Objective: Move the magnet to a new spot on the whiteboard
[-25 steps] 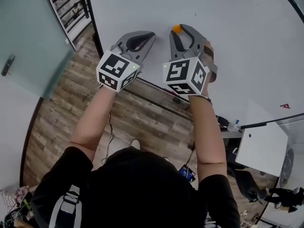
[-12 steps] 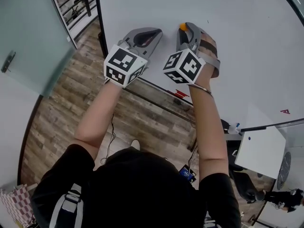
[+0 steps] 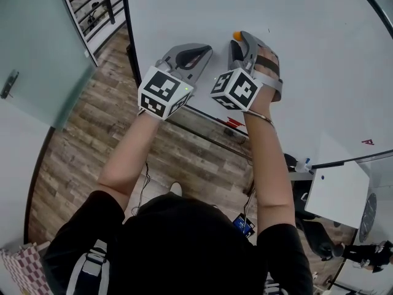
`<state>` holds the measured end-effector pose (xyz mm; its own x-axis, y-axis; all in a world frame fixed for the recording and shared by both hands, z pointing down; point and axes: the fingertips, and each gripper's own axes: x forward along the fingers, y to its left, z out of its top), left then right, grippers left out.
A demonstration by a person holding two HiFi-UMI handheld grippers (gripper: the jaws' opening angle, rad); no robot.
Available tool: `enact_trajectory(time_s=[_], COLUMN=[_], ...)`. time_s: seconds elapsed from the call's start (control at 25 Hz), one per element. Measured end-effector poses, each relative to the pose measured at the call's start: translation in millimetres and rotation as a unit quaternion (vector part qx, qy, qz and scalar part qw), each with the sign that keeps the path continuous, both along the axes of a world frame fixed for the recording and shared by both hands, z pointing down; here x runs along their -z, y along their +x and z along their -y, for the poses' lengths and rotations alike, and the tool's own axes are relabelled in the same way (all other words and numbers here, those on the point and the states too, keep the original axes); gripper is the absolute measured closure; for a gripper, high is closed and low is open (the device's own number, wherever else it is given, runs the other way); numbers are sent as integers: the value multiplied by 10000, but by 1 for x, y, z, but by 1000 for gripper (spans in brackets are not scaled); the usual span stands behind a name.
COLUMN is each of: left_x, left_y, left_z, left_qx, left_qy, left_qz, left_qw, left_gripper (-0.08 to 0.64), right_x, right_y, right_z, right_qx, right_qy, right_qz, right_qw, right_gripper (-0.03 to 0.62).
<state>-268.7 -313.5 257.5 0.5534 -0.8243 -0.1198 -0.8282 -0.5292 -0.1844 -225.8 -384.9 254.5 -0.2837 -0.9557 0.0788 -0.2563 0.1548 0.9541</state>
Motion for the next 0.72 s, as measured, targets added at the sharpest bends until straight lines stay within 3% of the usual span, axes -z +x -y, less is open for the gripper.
enact_trajectory(time_s=[0.36,0.72], left_x=[-5,-7], left_y=[2,39], left_z=[-8,-30], left_qx=[-81,-408], left_qy=[48,134], left_qz=[53,133], left_qw=[9999,9990], left_gripper=[555,555], right_x=[2,-10], right_y=[8,58], right_z=[-23,-67], right_qx=[325,558], right_qy=[-124,-302], right_qz=[516,1351], right_qw=[9981,9888], right_gripper=[437,486])
